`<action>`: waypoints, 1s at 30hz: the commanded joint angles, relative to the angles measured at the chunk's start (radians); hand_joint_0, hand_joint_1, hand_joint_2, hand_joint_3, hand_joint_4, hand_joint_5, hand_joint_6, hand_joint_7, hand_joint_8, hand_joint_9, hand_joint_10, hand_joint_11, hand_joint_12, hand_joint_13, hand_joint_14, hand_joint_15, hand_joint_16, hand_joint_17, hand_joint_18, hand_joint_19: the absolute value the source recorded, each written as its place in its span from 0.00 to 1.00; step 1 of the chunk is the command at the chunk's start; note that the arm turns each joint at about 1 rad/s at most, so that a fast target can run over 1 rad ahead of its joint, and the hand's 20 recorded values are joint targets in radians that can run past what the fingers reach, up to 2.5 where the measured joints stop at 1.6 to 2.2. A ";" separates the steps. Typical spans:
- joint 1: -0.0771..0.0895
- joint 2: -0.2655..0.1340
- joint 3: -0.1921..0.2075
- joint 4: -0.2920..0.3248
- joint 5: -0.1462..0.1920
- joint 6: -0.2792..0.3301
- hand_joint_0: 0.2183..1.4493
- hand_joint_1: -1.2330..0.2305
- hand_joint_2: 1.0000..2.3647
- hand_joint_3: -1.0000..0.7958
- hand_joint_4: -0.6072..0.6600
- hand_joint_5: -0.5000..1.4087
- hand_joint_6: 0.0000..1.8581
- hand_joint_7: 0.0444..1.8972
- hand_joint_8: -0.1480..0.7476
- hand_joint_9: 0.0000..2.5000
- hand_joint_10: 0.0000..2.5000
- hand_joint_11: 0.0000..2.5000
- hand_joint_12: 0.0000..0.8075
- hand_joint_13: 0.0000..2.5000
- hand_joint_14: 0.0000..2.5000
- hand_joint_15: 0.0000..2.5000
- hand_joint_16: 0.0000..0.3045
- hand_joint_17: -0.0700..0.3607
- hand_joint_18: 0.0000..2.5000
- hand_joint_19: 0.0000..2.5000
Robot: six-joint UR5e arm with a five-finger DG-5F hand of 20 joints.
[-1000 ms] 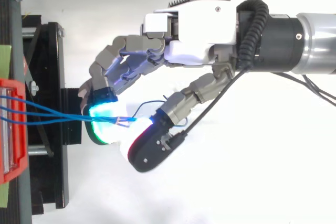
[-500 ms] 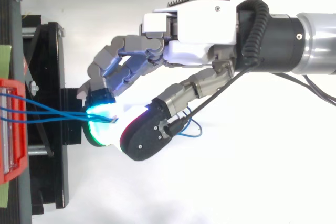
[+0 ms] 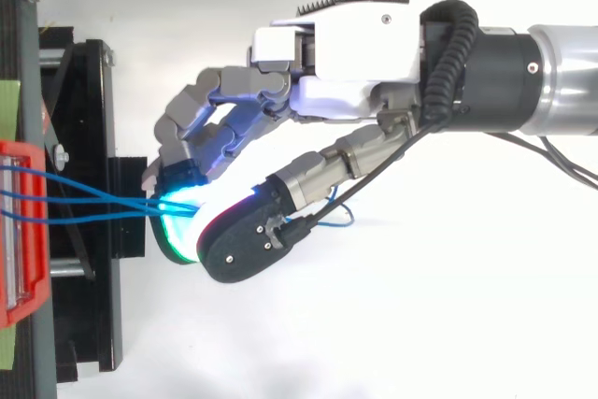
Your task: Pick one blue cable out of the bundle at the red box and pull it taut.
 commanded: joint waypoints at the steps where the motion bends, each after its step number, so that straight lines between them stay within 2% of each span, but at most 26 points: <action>1: 0.000 0.001 0.000 -0.002 0.001 0.000 0.33 0.28 0.01 0.46 0.55 0.18 0.49 0.53 0.56 0.34 0.01 0.25 0.46 0.21 0.00 0.11 0.18 0.45 0.20 0.12; 3: 0.000 -0.001 0.000 -0.002 0.001 0.000 0.34 0.27 0.01 0.45 0.55 0.17 0.49 0.53 0.55 0.35 0.01 0.28 0.45 0.20 0.00 0.11 0.18 0.44 0.20 0.12; 5: 0.000 -0.001 0.000 -0.002 0.001 0.000 0.34 0.26 0.01 0.44 0.55 0.17 0.49 0.53 0.56 0.40 0.01 0.39 0.45 0.21 0.00 0.11 0.18 0.44 0.20 0.12; 8: 0.000 -0.001 0.000 -0.002 -0.001 0.000 0.35 0.26 0.01 0.43 0.54 0.17 0.49 0.53 0.56 0.43 0.01 0.47 0.45 0.22 0.01 0.12 0.18 0.44 0.20 0.12; 11: 0.000 -0.001 0.000 -0.002 0.001 0.000 0.35 0.26 0.01 0.42 0.55 0.17 0.49 0.53 0.55 0.45 0.00 0.52 0.45 0.22 0.00 0.12 0.18 0.44 0.20 0.12; 21: 0.000 -0.001 0.000 -0.002 0.001 0.000 0.39 0.21 0.01 0.36 0.50 0.17 0.49 0.50 0.54 0.43 0.00 0.53 0.45 0.22 0.00 0.12 0.18 0.45 0.20 0.11; 30: 0.000 0.001 0.000 -0.002 0.001 0.000 0.42 0.20 0.00 0.31 0.50 0.16 0.49 0.50 0.52 0.45 0.00 0.60 0.44 0.24 0.01 0.13 0.18 0.44 0.21 0.11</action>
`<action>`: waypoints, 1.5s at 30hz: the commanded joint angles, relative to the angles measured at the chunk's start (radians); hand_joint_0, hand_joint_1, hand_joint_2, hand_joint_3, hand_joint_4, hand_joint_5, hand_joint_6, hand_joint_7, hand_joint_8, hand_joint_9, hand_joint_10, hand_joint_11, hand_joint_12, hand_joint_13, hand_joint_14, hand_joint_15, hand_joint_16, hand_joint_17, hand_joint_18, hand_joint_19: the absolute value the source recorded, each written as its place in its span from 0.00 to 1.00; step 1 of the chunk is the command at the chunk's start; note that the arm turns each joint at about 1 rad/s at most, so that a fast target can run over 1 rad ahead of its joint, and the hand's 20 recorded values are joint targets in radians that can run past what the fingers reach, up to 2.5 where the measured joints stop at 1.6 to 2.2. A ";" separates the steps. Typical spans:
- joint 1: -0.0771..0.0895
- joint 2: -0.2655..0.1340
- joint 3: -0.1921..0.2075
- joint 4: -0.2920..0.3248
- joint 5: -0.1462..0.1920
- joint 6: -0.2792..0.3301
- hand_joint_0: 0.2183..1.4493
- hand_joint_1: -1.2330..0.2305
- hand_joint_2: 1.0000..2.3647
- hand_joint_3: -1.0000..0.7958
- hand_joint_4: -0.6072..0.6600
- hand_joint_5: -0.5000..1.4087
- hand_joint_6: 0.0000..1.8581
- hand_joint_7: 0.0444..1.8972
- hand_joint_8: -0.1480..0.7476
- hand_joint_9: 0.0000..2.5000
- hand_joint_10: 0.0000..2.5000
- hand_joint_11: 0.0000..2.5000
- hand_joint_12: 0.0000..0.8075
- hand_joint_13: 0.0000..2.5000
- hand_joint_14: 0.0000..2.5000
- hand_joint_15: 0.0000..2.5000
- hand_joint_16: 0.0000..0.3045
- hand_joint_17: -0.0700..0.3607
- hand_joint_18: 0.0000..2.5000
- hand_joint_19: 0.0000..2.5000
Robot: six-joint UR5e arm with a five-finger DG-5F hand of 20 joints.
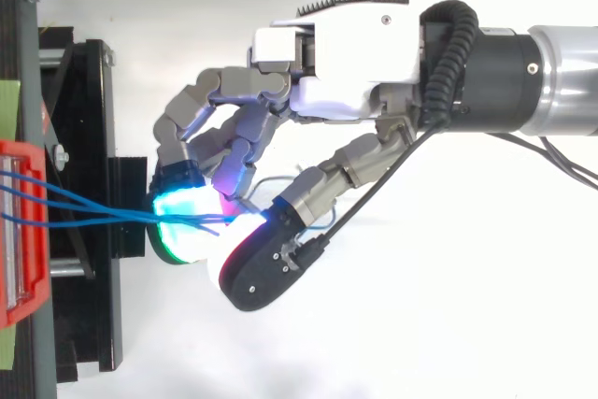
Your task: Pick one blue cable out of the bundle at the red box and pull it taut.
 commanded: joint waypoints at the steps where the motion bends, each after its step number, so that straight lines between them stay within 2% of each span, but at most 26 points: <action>1: 0.000 -0.001 0.000 0.000 0.000 0.000 0.42 0.20 0.00 0.31 0.50 0.16 0.49 0.50 0.52 0.45 0.00 0.60 0.44 0.24 0.01 0.13 0.18 0.44 0.21 0.10; 6: -0.002 -0.001 0.000 0.000 0.000 0.000 0.45 0.19 0.00 0.28 0.54 0.16 0.49 0.47 0.50 0.39 0.00 0.57 0.44 0.22 0.01 0.12 0.18 0.45 0.20 0.09; 9: 0.000 0.001 0.000 0.000 0.000 0.000 0.42 0.19 0.00 0.28 0.54 0.15 0.49 0.46 0.50 0.38 0.00 0.57 0.44 0.21 0.01 0.12 0.18 0.45 0.20 0.09; 12: 0.000 0.001 0.001 0.000 0.000 0.000 0.35 0.18 0.00 0.28 0.55 0.15 0.49 0.46 0.51 0.38 0.00 0.58 0.44 0.21 0.01 0.13 0.18 0.45 0.20 0.10; 14: 0.000 -0.001 0.000 0.000 0.000 0.000 0.26 0.22 0.00 0.28 0.57 0.15 0.48 0.45 0.54 0.40 0.00 0.57 0.47 0.22 0.01 0.13 0.18 0.46 0.20 0.11; 20: 0.000 -0.001 0.000 0.000 0.000 0.000 0.20 0.33 0.00 0.28 0.59 0.17 0.48 0.46 0.60 0.45 0.00 0.58 0.50 0.25 0.01 0.14 0.20 0.49 0.22 0.13; 24: 0.000 -0.001 0.000 0.001 0.000 -0.002 0.22 0.37 0.00 0.28 0.59 0.18 0.47 0.48 0.59 0.47 0.00 0.57 0.49 0.26 0.01 0.14 0.20 0.48 0.23 0.14; 27: 0.000 -0.001 0.000 0.000 0.000 -0.005 0.30 0.42 0.00 0.28 0.58 0.19 0.48 0.52 0.56 0.51 0.00 0.59 0.45 0.29 0.01 0.16 0.18 0.44 0.24 0.15; 30: 0.002 -0.001 0.000 0.000 0.000 -0.005 0.31 0.41 0.01 0.34 0.57 0.19 0.48 0.55 0.56 0.52 0.00 0.59 0.44 0.29 0.01 0.16 0.18 0.44 0.24 0.15; 31: 0.002 0.001 0.001 0.000 0.000 -0.005 0.31 0.39 0.01 0.37 0.58 0.19 0.48 0.56 0.56 0.52 0.00 0.60 0.45 0.30 0.01 0.16 0.18 0.44 0.24 0.15; 38: 0.002 -0.001 0.000 0.000 0.000 -0.005 0.33 0.30 0.01 0.44 0.56 0.18 0.50 0.52 0.57 0.50 0.00 0.62 0.46 0.29 0.01 0.17 0.18 0.45 0.25 0.14; 45: 0.002 -0.001 0.000 -0.005 0.000 -0.005 0.38 0.24 0.01 0.43 0.50 0.17 0.50 0.55 0.55 0.46 0.00 0.61 0.45 0.27 0.01 0.16 0.18 0.45 0.24 0.13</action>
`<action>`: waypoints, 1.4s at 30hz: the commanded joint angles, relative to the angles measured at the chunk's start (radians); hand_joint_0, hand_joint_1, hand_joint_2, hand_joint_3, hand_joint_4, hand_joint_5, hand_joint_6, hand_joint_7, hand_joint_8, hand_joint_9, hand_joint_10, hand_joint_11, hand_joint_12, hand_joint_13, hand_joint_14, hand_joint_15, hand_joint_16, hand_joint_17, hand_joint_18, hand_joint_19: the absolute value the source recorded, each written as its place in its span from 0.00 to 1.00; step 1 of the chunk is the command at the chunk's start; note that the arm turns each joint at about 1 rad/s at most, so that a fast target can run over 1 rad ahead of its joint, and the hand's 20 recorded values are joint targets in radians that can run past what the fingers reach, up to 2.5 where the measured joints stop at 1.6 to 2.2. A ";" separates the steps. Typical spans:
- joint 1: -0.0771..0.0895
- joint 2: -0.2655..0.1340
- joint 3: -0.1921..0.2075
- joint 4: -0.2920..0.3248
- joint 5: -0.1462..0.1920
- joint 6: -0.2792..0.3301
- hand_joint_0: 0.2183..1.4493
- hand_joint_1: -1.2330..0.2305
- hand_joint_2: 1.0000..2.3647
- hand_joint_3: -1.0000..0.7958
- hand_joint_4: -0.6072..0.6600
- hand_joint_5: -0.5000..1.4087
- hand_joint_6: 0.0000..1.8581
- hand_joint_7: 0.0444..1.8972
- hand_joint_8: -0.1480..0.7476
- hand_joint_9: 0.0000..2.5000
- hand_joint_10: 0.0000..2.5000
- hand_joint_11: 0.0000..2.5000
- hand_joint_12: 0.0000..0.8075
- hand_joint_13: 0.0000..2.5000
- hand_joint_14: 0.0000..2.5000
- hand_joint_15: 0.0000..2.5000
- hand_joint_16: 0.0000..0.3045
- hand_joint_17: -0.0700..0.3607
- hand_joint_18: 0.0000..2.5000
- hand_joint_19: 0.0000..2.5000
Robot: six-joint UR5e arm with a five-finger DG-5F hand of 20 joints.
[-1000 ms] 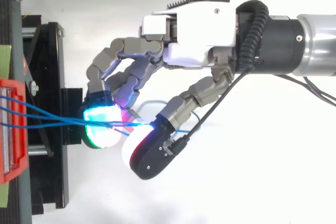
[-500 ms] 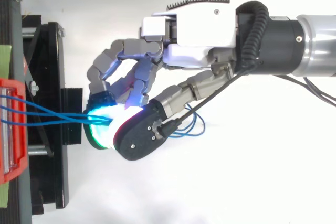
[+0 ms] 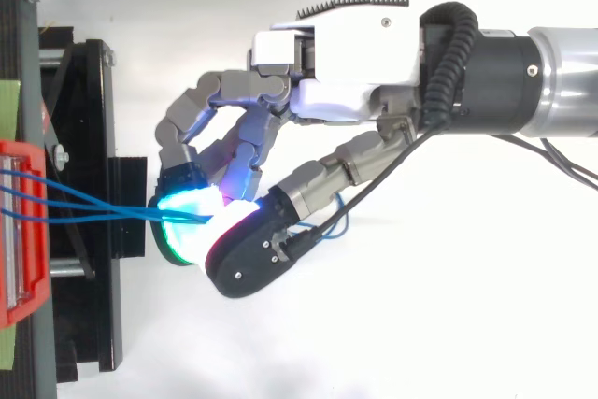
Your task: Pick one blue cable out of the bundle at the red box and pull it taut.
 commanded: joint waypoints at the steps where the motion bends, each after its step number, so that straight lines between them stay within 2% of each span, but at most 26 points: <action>1: 0.000 0.000 0.000 -0.006 0.000 0.000 0.39 0.23 0.01 0.41 0.48 0.17 0.50 0.54 0.55 0.45 0.00 0.60 0.45 0.26 0.01 0.15 0.18 0.45 0.23 0.12; 6: 0.000 0.001 0.000 -0.006 0.000 0.000 0.42 0.22 0.01 0.37 0.44 0.17 0.50 0.53 0.52 0.42 0.00 0.57 0.44 0.25 0.01 0.15 0.18 0.45 0.22 0.11; 12: 0.000 0.001 0.001 -0.008 0.000 0.000 0.45 0.19 0.00 0.31 0.48 0.16 0.50 0.50 0.50 0.39 0.00 0.55 0.44 0.23 0.01 0.14 0.18 0.44 0.21 0.11; 14: 0.000 0.001 0.000 -0.006 0.000 0.000 0.42 0.19 0.00 0.28 0.51 0.16 0.49 0.49 0.50 0.39 0.00 0.54 0.44 0.23 0.01 0.14 0.18 0.44 0.21 0.11; 18: 0.000 0.001 0.000 -0.006 0.000 0.002 0.35 0.18 0.00 0.28 0.52 0.16 0.49 0.49 0.51 0.38 0.00 0.54 0.44 0.23 0.01 0.14 0.18 0.44 0.21 0.12; 22: 0.000 0.001 0.001 -0.006 0.000 0.002 0.26 0.24 0.00 0.28 0.55 0.16 0.48 0.48 0.54 0.41 0.00 0.55 0.46 0.24 0.01 0.15 0.18 0.45 0.21 0.13; 28: 0.000 0.001 0.000 -0.006 0.000 0.002 0.22 0.36 0.00 0.28 0.55 0.18 0.48 0.50 0.57 0.47 0.00 0.55 0.48 0.27 0.01 0.16 0.19 0.47 0.24 0.15; 33: 0.000 0.000 0.001 -0.006 0.000 0.002 0.23 0.37 0.00 0.28 0.51 0.19 0.47 0.53 0.56 0.50 0.00 0.55 0.46 0.29 0.01 0.16 0.19 0.46 0.25 0.15; 35: 0.000 0.001 0.001 -0.006 0.000 0.002 0.28 0.36 0.00 0.28 0.51 0.19 0.47 0.55 0.54 0.50 0.00 0.56 0.44 0.29 0.01 0.16 0.18 0.44 0.24 0.16; 36: 0.000 0.001 0.001 -0.008 0.000 0.002 0.31 0.35 0.00 0.29 0.51 0.19 0.47 0.56 0.54 0.50 0.00 0.56 0.44 0.29 0.01 0.16 0.17 0.44 0.24 0.16; 42: 0.000 0.001 0.001 -0.006 0.000 0.002 0.34 0.28 0.01 0.40 0.54 0.19 0.48 0.60 0.55 0.50 0.00 0.58 0.44 0.30 0.01 0.17 0.17 0.44 0.25 0.15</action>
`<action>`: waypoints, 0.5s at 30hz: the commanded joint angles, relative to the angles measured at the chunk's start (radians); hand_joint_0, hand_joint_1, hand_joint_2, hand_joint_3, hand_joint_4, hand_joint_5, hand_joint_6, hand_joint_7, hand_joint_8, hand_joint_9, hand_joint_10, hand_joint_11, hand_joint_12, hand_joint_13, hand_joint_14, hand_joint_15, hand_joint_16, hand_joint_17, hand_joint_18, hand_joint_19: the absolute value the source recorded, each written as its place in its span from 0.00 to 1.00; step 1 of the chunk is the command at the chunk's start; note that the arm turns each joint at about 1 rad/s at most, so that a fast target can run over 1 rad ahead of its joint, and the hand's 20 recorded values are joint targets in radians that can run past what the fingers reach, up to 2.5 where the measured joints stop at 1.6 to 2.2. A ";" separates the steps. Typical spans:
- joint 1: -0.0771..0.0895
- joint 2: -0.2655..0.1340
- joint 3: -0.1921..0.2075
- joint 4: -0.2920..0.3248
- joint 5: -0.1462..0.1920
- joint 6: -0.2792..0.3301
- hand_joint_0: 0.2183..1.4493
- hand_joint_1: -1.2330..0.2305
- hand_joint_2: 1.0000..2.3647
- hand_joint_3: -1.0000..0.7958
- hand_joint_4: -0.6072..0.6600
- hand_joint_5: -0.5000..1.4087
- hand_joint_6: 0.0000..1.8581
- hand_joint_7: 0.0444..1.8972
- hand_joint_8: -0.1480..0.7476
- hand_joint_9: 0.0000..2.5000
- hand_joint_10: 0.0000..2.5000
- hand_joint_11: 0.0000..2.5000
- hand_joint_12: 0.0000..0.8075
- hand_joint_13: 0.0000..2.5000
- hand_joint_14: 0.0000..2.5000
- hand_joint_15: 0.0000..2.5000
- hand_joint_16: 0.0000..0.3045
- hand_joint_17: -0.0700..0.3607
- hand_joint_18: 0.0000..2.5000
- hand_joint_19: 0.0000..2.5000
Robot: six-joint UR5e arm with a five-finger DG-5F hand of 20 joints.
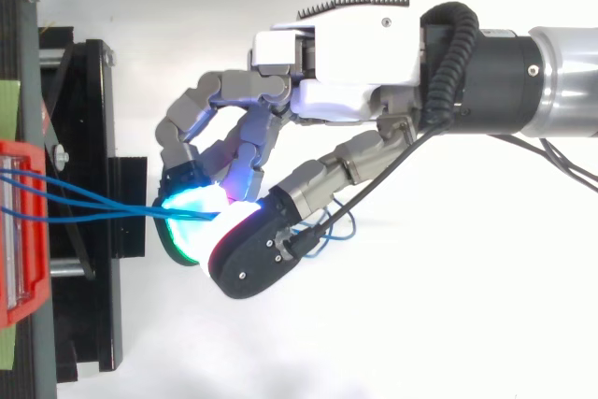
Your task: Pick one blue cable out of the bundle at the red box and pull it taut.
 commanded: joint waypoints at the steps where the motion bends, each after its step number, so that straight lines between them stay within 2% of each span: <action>1: 0.000 -0.001 0.000 0.001 0.000 0.000 0.35 0.26 0.01 0.41 0.54 0.19 0.48 0.61 0.55 0.50 0.00 0.58 0.44 0.30 0.01 0.17 0.17 0.44 0.26 0.14; 3: 0.000 0.000 0.000 0.001 0.000 -0.002 0.38 0.24 0.01 0.41 0.51 0.19 0.49 0.57 0.54 0.49 0.00 0.59 0.44 0.30 0.01 0.17 0.17 0.44 0.26 0.14; 7: 0.000 0.000 0.000 0.001 0.000 -0.002 0.44 0.22 0.00 0.28 0.43 0.18 0.49 0.54 0.52 0.44 0.00 0.57 0.43 0.27 0.01 0.15 0.17 0.44 0.24 0.12; 9: 0.000 0.000 0.000 0.001 0.000 -0.002 0.44 0.22 0.00 0.28 0.42 0.18 0.49 0.52 0.51 0.43 0.00 0.56 0.44 0.26 0.01 0.15 0.17 0.44 0.24 0.12; 12: 0.000 -0.001 0.000 0.001 0.000 -0.002 0.41 0.22 0.00 0.28 0.46 0.18 0.48 0.49 0.51 0.42 0.00 0.55 0.43 0.26 0.01 0.15 0.17 0.44 0.24 0.12; 15: 0.000 0.000 0.000 0.001 -0.001 -0.002 0.33 0.20 0.00 0.28 0.50 0.18 0.48 0.51 0.52 0.42 0.00 0.55 0.43 0.26 0.01 0.15 0.17 0.43 0.23 0.13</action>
